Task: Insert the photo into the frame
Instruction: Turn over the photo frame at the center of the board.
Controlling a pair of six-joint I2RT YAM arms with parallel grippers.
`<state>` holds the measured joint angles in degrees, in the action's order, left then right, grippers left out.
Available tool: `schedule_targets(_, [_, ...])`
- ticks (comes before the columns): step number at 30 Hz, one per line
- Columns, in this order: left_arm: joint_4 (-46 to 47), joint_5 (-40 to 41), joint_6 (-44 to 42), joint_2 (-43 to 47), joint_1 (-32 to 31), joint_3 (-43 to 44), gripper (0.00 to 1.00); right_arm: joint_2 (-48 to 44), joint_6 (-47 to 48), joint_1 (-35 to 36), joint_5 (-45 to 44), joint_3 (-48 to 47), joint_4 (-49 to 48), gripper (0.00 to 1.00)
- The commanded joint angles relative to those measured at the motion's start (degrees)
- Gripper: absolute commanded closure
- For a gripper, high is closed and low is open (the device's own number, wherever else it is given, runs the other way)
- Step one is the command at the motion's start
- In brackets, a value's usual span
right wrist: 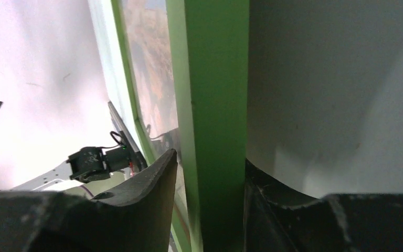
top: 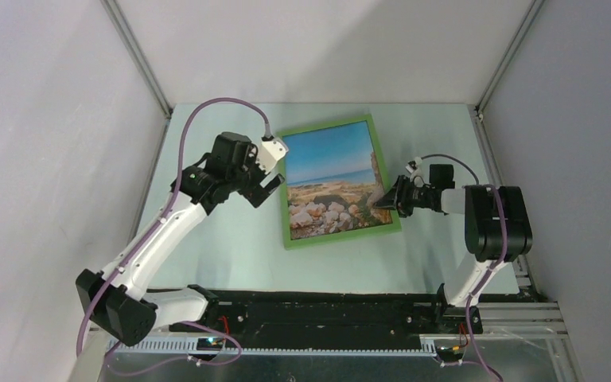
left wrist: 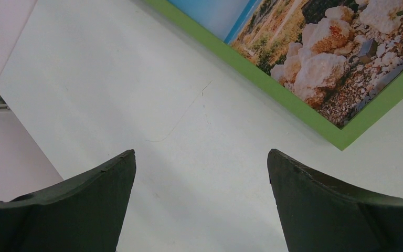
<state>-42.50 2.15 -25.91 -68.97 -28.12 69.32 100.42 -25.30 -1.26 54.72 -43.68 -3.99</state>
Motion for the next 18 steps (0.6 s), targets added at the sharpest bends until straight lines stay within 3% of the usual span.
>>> schedule_targets(1, [1.9, -0.5, 0.5, -0.4, 0.4, 0.4, 0.0, 1.2, 3.7, 0.3, 0.8, -0.4, -1.7, 0.53])
schedule_targets(8, [1.9, -1.2, 0.2, -1.8, 0.4, 0.3, 0.0, 2.5, 4.9, 0.1, 1.2, -0.4, -0.6, 0.29])
schedule_targets(18, [1.9, -1.7, 0.0, -2.3, 0.5, 0.1, 0.0, -1.1, 9.2, -2.9, -1.4, -0.4, 5.8, 0.17])
